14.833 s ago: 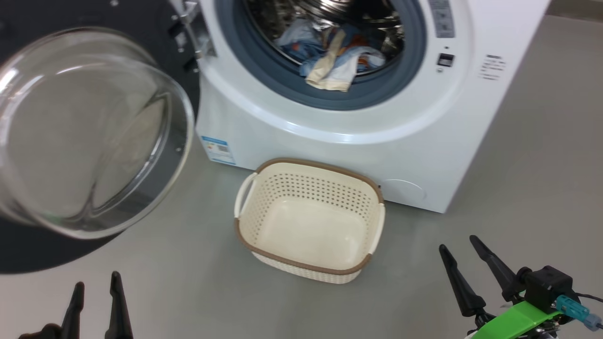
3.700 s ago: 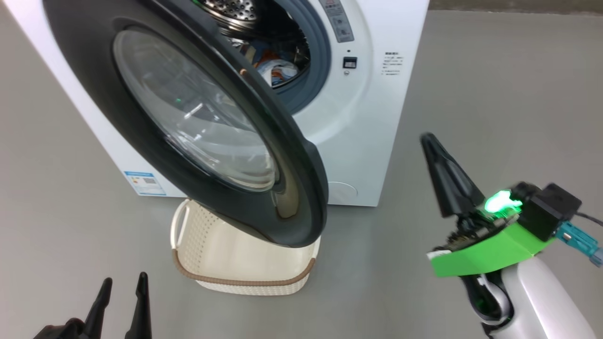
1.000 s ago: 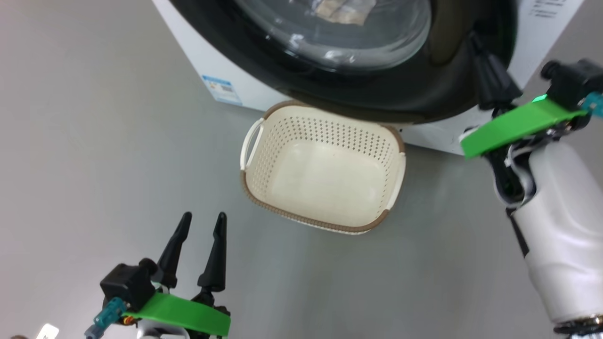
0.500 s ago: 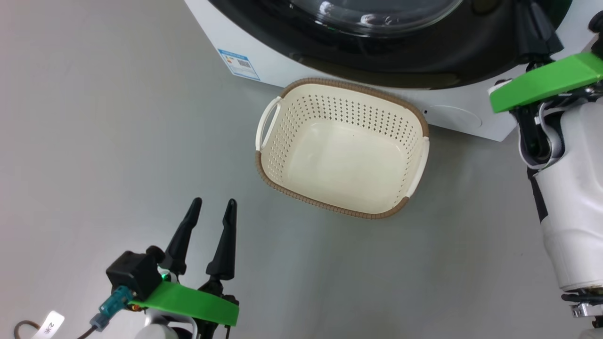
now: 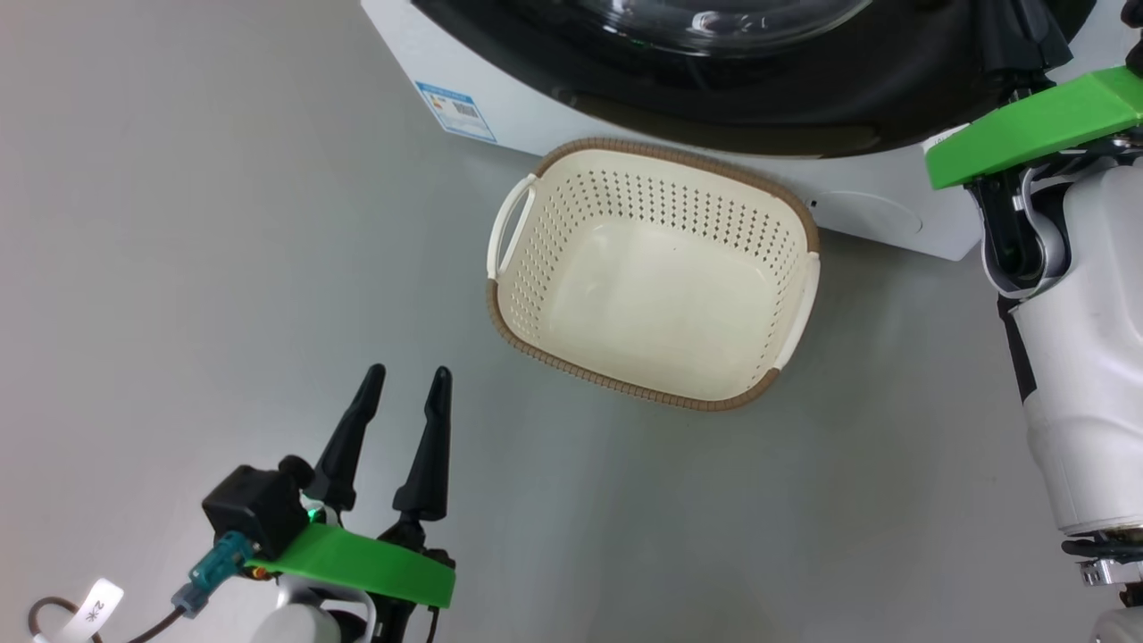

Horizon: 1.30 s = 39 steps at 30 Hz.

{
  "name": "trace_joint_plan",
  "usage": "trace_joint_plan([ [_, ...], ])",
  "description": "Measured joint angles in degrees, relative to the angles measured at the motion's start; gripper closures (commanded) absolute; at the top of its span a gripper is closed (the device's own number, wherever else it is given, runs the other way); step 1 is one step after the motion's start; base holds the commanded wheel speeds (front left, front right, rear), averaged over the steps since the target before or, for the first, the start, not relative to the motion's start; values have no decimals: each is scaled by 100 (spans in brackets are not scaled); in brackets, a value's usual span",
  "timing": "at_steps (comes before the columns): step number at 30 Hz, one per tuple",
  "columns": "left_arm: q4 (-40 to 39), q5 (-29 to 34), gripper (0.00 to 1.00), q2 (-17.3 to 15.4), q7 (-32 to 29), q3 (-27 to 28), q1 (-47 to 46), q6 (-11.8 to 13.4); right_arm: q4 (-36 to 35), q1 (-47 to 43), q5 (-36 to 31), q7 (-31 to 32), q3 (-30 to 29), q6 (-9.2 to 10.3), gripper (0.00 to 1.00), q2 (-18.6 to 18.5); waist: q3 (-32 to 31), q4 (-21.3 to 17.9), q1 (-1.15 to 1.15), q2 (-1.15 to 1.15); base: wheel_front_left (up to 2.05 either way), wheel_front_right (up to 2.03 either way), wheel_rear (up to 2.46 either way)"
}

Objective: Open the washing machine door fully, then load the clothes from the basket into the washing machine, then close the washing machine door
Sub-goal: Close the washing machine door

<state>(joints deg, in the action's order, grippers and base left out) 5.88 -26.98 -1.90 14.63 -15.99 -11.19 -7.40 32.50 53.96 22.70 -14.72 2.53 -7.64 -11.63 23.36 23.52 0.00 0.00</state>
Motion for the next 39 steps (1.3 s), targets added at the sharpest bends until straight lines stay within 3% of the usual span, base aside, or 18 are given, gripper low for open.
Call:
trace_joint_plan([
  [3, 66, 1, 0, 0, 0, 18, 1, 0, -24, -83, 9, -1, 113, 1, 100, -33, -92, -30, 0, 0, 0, 0, 0],
  [5, 149, 2, 0, 2, 0, 56, 3, 0, -29, -257, 60, -1, 179, 7, 68, -36, -168, -55, 0, 0, 0, 0, 0],
  [8, 265, 11, 0, 1, 0, 142, 10, 0, -38, -600, 166, -1, 315, 8, 44, -19, -297, -100, 0, 0, 0, 0, 0],
  [9, 302, 11, 0, 1, 0, 171, 14, 0, -51, -712, 191, -1, 376, 8, 28, -20, -344, -118, 0, 0, 0, 0, 0],
  [13, 419, 11, 0, -34, 0, 260, 79, 0, -142, -1091, 275, -1, 510, 8, 2, -15, -526, -204, 0, 0, 0, 0, 0],
  [26, 705, 9, 0, -347, 0, 521, 280, 0, -367, -2260, 318, -1, 639, 8, 0, -9, -1025, -764, 0, 0, 0, 0, 0],
  [39, 857, 0, 0, -678, 0, 735, 410, 0, -499, -3156, 315, -1, 236, 8, 0, 60, -1425, -1414, 0, 0, 0, 0, 0],
])
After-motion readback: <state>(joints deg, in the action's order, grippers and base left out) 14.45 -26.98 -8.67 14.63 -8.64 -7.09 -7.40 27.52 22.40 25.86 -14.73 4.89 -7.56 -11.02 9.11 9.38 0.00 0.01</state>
